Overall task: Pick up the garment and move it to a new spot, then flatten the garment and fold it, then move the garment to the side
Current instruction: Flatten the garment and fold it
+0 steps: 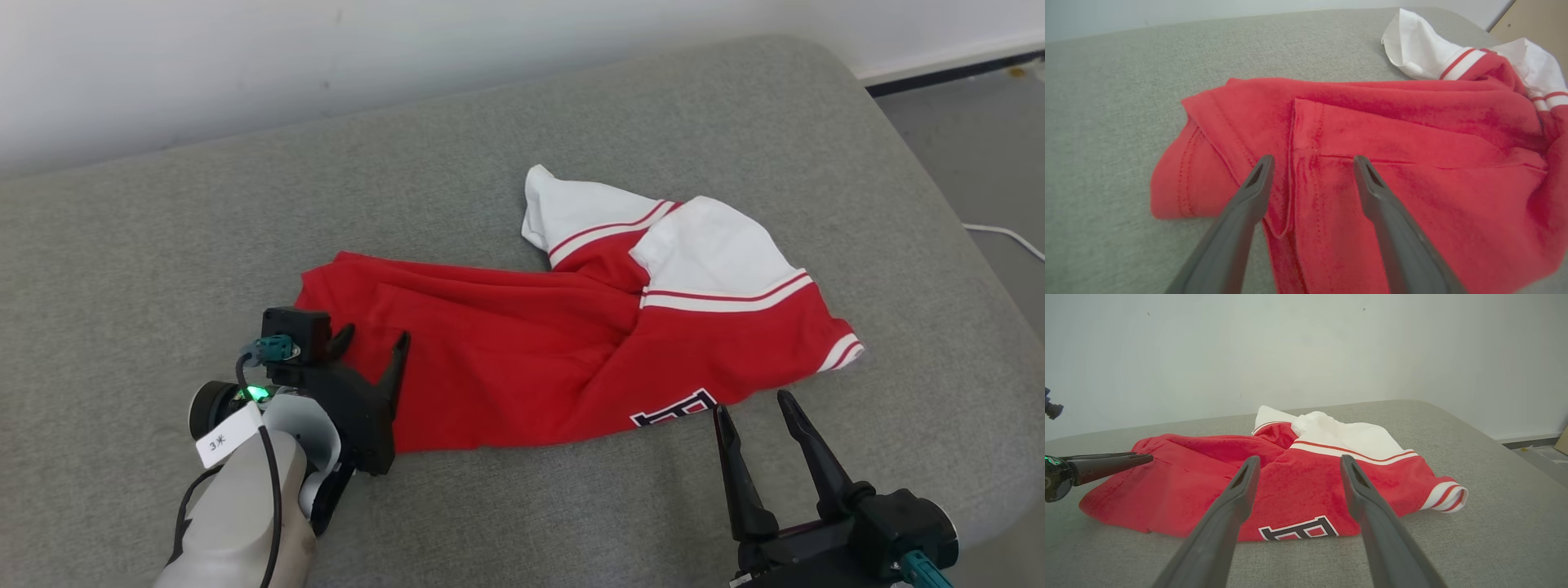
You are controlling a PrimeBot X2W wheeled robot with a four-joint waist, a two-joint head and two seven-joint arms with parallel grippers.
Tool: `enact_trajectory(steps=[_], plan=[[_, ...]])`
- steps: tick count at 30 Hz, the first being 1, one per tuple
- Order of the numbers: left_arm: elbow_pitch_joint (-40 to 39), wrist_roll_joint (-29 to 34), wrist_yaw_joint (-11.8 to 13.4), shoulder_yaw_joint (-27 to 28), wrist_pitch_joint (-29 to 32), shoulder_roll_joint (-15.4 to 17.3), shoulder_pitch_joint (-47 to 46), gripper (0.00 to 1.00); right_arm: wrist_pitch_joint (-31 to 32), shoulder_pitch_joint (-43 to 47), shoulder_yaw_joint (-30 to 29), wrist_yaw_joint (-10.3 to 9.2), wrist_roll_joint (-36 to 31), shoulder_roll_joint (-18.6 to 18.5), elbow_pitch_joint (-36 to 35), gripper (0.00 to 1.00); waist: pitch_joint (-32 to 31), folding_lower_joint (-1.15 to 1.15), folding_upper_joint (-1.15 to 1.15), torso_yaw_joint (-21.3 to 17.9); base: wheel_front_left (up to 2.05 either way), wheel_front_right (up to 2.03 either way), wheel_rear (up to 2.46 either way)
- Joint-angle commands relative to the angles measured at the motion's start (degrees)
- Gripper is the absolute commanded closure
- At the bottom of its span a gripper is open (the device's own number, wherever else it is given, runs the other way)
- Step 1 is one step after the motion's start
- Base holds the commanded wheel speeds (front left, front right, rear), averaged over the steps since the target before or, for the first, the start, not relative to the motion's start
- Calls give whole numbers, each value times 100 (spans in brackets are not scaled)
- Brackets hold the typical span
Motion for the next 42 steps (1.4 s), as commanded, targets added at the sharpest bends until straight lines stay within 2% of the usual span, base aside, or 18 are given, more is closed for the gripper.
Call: enact_trajectory(steps=[1, 14, 15, 17, 18, 19, 20, 23, 30, 35, 42], plan=[[68, -37, 11, -38, -7, 12, -92, 0, -36, -63, -11, -13, 43, 2, 26, 0, 166, -2, -1, -170, 0, 0, 0], [409, -416, 10, -397, 69, 29, -410, 0, -116, -121, -7, -13, 96, 2, 155, 0, 111, -2, -1, -117, 0, 0, 0], [420, -445, 10, -420, 74, 28, -426, 3, -119, -124, -4, -13, 95, 2, 158, 0, 114, -2, -1, -117, 0, 0, 0], [452, -486, 10, -460, 68, 49, -445, 27, -124, -131, -5, -13, 105, 2, 165, 0, 124, -2, -1, -121, 0, 0, 0], [461, -507, 10, -478, 59, 52, -451, 68, -127, -138, -15, -13, 109, 2, 169, 0, 129, -2, -1, -121, 0, 0, 0], [464, -527, 10, -497, 28, 51, -459, 90, -129, -144, -25, -13, 111, 2, 172, 0, 134, -2, -1, -119, 0, 0, 0], [461, -557, 10, -523, -5, 45, -461, 100, -130, -147, -34, -13, 111, 2, 176, 0, 138, -2, -1, -116, 0, 0, 0], [504, -647, 10, -545, -48, 46, -475, 100, -125, -143, -87, -13, 106, 1, 180, 0, 143, -2, -1, -73, 0, 0, 0], [270, -978, 154, -94, -791, 136, -257, 100, -129, -35, -168, -13, 54, 2, 138, 0, 76, -2, -1, 197, 0, 0, 0], [-303, -1359, 151, 284, -1002, 187, 281, 100, -116, 58, -203, -13, 16, 2, 141, 0, -31, -2, -1, 495, 0, 0, 0], [-1223, -1622, 204, 469, -994, 289, 1253, 100, -31, 115, -205, -13, -42, 1, 89, 0, -160, -2, -1, 797, 0, 0, 0]])
